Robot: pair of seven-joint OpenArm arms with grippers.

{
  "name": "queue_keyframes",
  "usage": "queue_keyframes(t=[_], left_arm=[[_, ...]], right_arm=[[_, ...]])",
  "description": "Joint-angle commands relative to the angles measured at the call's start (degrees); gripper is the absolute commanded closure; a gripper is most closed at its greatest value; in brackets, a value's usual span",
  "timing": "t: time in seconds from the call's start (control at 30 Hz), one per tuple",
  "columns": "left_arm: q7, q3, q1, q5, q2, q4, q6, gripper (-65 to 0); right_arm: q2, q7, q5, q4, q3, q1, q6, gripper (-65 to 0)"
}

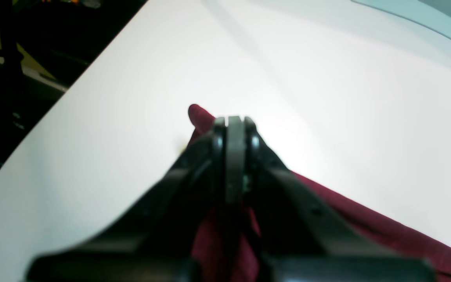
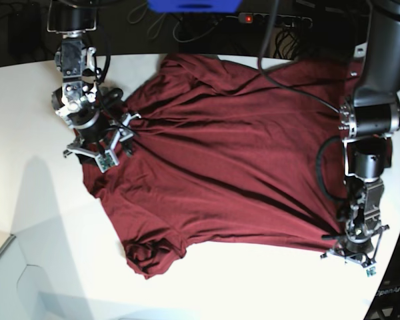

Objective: Layout the t-shirt on the table in an organized manner, then fold the t-shirt properly
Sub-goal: 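Slide the left gripper along the shirt's side toward the hem, then grasp the shirt's side edge with the left gripper and pull outward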

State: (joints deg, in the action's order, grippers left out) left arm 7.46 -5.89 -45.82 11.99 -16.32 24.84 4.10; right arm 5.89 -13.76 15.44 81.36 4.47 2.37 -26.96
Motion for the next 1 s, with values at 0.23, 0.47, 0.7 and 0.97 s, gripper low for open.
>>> queue_keyframes(t=[0.23,0.47,0.7,0.97], left_arm=[[-1.44,-0.48,-2.66,0.1,-2.01,0.96,0.17,-25.3],[-1.09,-0.57,-1.34,0.28,-2.28,1.05,0.17,-34.2],[-1.0,-8.04,11.93,0.28,-3.42,9.75,-0.01,-34.2],[-1.0,-9.54,21.25,0.19,-3.24,15.03,-0.27,-34.2]], right_arm=[[0.4,1.41,-0.54,0.88,0.06,-0.92,0.28,-38.1],[0.22,1.41,-0.54,1.14,0.06,-0.92,0.28,-38.1],[0.22,1.41,-0.54,1.23,0.06,-0.92,0.28,-38.1],[0.22,1.5,-0.54,0.88,0.06,-0.92,0.28,-38.1]])
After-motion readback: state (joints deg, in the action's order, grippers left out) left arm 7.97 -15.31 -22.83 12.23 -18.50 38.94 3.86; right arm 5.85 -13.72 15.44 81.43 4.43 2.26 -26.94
